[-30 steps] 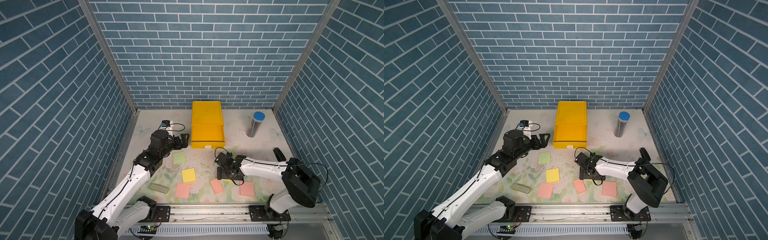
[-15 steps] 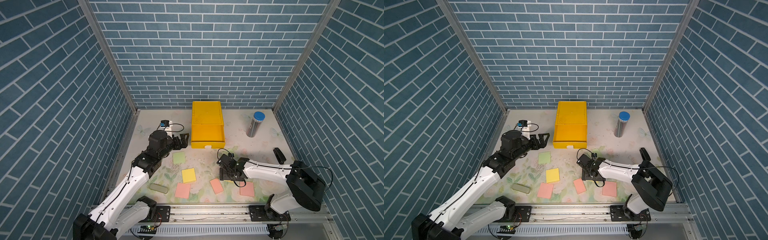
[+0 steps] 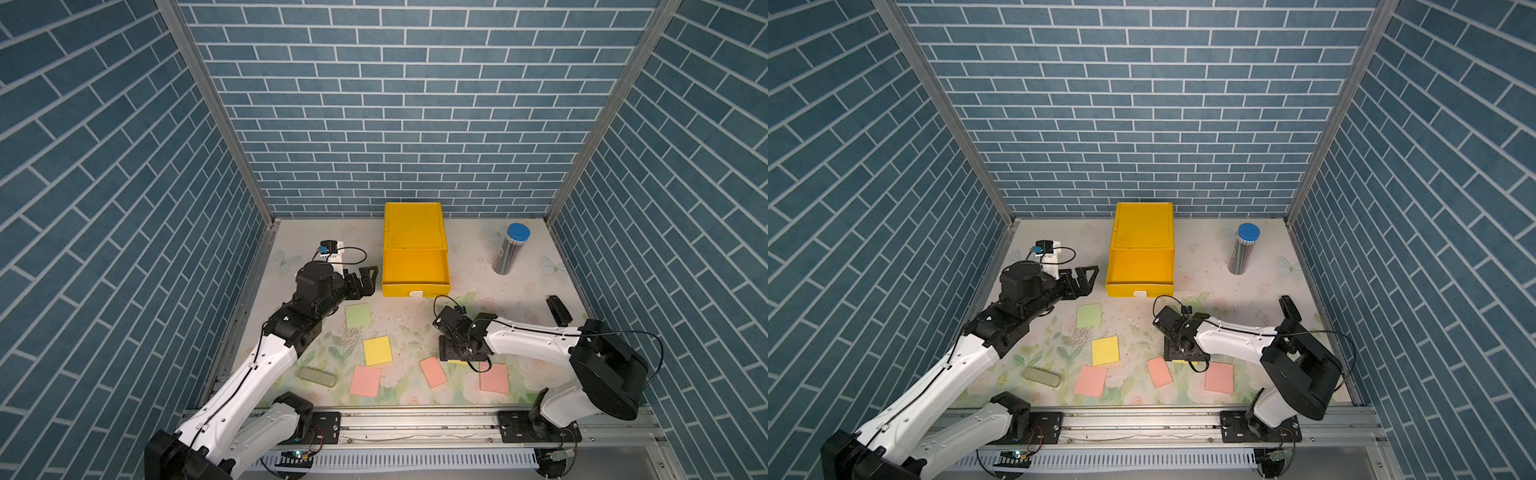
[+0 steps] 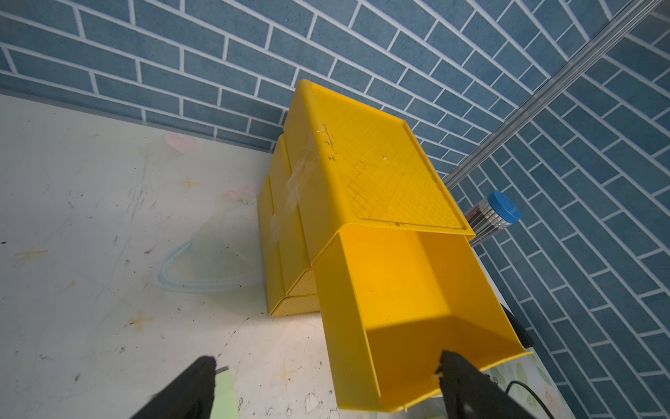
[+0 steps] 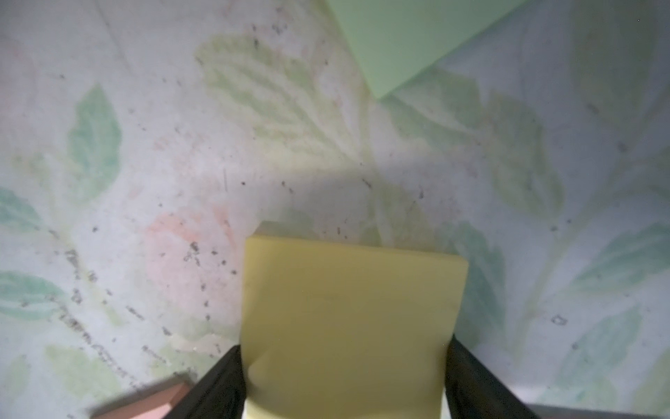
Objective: Please put the sticky notes in the drawer by color
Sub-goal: Pick up the sticky notes from the center of the board, then place the sticky notes in the drawer.
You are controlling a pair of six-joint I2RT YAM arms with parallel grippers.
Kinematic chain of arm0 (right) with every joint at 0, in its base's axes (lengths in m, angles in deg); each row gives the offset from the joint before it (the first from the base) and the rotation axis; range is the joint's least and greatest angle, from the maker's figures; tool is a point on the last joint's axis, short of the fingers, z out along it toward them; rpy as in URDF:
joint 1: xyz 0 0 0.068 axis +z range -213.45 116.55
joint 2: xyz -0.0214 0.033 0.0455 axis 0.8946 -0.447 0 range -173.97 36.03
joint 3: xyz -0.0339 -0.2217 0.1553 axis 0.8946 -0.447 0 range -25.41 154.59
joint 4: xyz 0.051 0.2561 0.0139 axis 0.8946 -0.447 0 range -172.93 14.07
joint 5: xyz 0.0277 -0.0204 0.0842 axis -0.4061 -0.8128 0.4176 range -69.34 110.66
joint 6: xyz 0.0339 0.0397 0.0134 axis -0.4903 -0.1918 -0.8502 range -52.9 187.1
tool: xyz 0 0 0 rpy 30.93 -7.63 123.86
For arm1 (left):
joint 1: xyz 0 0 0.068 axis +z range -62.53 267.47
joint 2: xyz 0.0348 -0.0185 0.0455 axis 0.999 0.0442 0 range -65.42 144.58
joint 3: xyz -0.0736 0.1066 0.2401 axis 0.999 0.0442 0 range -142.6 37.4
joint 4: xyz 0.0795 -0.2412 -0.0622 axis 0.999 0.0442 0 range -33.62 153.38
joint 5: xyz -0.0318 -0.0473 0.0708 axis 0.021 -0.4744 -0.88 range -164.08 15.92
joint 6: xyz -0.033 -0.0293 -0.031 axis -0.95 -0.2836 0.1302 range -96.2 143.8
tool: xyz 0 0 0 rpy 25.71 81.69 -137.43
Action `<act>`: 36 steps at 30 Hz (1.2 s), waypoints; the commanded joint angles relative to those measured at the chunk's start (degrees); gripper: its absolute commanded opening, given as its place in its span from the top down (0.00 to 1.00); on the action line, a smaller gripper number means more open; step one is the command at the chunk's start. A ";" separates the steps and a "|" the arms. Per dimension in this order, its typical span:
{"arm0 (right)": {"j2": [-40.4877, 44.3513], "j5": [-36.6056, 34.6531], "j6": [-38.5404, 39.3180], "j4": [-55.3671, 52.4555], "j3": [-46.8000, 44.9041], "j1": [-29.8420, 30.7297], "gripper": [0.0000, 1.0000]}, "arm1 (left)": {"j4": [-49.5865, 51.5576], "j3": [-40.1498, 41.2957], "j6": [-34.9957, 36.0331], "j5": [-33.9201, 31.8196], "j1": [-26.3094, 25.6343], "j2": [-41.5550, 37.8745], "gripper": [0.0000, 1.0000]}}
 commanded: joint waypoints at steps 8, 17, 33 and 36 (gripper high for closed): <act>-2.66 1.44 1.81 -5.01 -1.97 0.00 0.21 | -0.54 0.29 -0.31 0.20 -0.09 -0.56 0.00; 2.53 -3.33 3.48 -9.09 4.34 -0.49 0.25 | -0.89 0.69 -0.59 -0.09 -0.17 -0.25 0.00; 11.97 -8.10 6.17 -20.32 13.33 -3.98 0.25 | -1.83 0.42 -1.13 -1.14 -0.94 1.32 0.00; 13.54 -9.75 6.90 -24.10 17.71 -4.85 0.25 | -2.26 0.51 -1.39 -1.34 -1.11 1.77 0.00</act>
